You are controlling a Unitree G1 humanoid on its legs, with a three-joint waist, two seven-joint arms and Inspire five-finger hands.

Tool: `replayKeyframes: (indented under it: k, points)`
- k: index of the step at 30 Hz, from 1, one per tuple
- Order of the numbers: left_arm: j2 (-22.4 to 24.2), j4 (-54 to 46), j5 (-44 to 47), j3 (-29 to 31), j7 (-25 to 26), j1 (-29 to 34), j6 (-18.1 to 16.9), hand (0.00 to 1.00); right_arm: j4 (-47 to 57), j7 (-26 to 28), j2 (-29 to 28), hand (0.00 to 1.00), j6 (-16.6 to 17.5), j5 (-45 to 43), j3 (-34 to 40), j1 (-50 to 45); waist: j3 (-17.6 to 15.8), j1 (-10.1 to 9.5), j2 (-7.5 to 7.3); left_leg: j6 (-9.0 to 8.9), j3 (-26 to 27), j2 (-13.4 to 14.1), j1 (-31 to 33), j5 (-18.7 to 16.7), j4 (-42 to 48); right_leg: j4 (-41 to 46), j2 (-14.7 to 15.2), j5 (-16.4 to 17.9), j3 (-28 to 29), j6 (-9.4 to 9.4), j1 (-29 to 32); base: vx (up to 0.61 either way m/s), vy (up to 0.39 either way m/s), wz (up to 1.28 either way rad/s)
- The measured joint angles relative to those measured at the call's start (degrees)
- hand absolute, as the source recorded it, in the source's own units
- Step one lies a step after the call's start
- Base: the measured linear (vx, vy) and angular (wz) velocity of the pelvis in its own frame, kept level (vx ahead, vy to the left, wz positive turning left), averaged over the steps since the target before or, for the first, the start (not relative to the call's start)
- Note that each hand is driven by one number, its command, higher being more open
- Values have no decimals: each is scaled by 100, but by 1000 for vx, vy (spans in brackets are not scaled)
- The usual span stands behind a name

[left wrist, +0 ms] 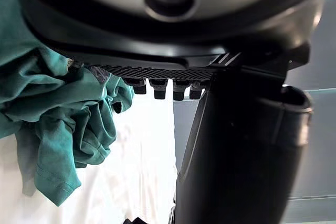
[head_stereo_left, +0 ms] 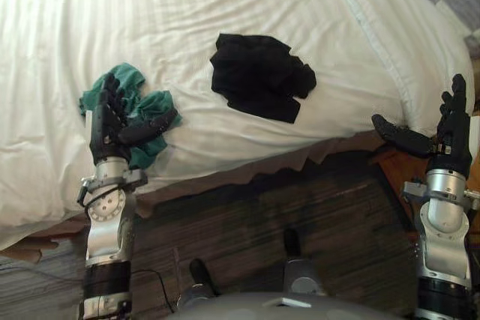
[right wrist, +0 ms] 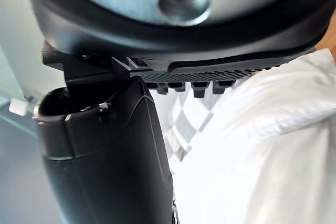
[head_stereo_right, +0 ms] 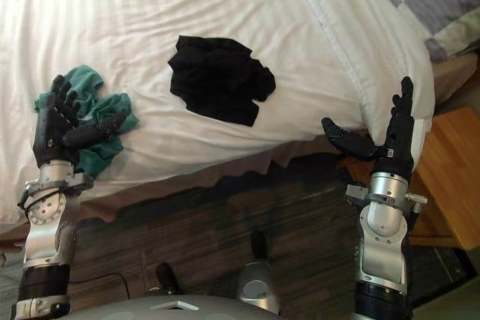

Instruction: Tidy up the quilt and then pick up the clothes from the bed and put them into the laundry hamper

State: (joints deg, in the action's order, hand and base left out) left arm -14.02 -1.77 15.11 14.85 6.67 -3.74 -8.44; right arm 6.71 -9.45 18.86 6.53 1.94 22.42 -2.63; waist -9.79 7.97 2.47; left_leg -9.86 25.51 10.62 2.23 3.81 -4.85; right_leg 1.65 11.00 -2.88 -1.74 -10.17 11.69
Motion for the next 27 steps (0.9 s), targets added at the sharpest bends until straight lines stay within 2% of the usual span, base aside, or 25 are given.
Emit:
replayKeyframes:
  k: [4, 8, 20, 27]
  points:
    - [1, 16, -39, 7, 165, -295, 1, 100, 0, -7, 1, 100, 0, 3, -8, 220, -213, 11, 103, 20, 8, 2, 245, 53, 0, -1, -5, -62, 23, -4, 252, -4, -4, -1]
    - [4, 70, -248, 52, 348, -443, 14, 100, 4, -48, -12, 100, 0, 13, -155, 366, -380, -2, 99, 35, 2, -3, 500, 88, 1, -108, -4, -191, 15, -19, 460, 3, -7, 2]
    - [68, 228, -489, 345, 572, -496, 110, 100, 4, -214, -426, 100, -1, 218, -197, 393, -465, -27, 145, 36, -110, 7, 535, 90, 2, -106, 7, -190, -116, -19, 420, 8, -8, 4]
    - [256, 229, -827, 617, 581, -485, 176, 100, 4, -224, -579, 100, -5, 220, -201, 351, -597, -83, 246, 42, -136, 2, 553, 97, 1, -105, 13, -189, -123, -17, 420, 0, 0, 0]
